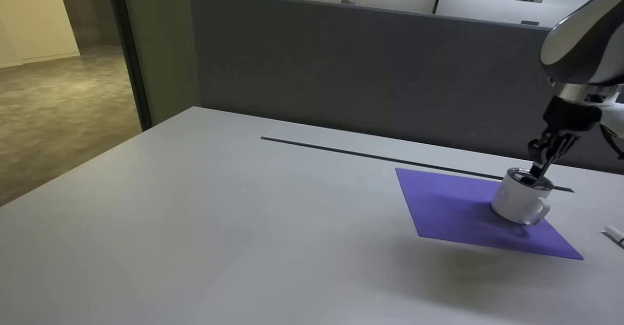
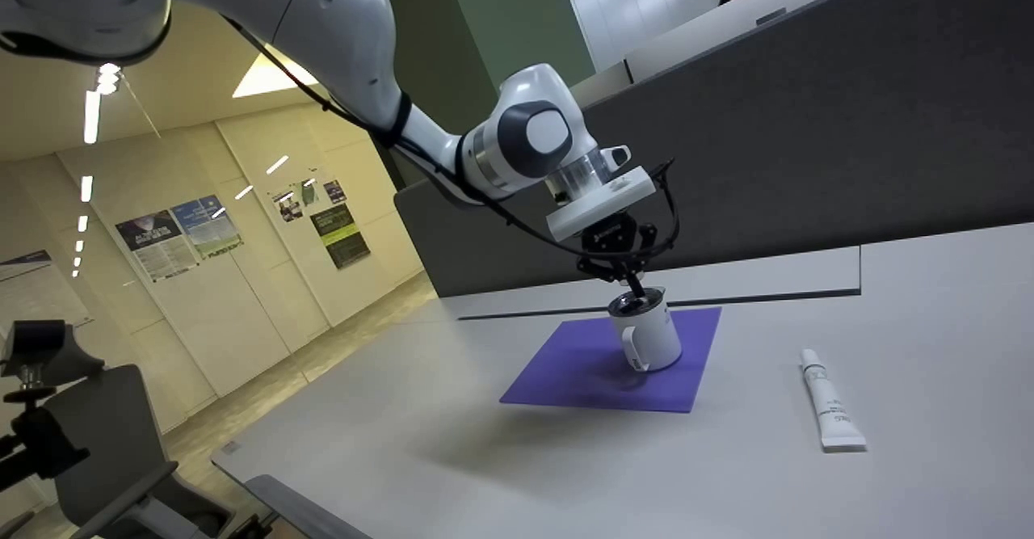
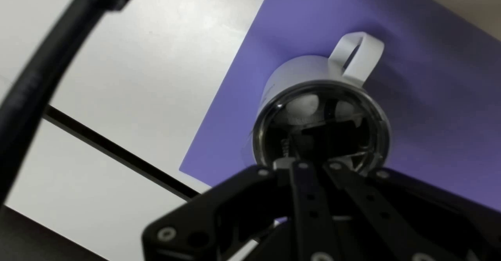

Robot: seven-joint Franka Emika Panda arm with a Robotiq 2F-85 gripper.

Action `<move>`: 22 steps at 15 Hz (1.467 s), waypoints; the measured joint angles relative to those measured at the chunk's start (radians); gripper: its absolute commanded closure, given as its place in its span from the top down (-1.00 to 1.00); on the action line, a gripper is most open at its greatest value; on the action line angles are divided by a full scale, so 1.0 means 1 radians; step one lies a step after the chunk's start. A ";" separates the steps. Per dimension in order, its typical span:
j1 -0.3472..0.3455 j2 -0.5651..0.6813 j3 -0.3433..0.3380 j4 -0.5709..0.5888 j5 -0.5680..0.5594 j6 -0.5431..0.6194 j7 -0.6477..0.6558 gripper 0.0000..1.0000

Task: Open the small lid on top of the white cup.

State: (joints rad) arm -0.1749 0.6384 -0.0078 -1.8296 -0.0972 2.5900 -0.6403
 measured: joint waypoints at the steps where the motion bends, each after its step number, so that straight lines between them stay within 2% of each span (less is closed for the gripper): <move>1: 0.005 0.001 -0.006 0.002 -0.004 -0.019 0.029 -0.98; 4: 0.018 0.001 -0.020 0.009 -0.006 -0.053 0.070 -0.98; 11: 0.018 0.001 -0.021 0.009 -0.006 -0.054 0.073 -1.00; 18: 0.002 0.024 0.002 0.008 -0.010 0.028 0.061 -1.00; 22: -0.013 0.026 0.019 0.008 -0.010 0.036 0.050 -1.00</move>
State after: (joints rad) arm -0.1879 0.6648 0.0117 -1.8214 -0.1074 2.6263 -0.5907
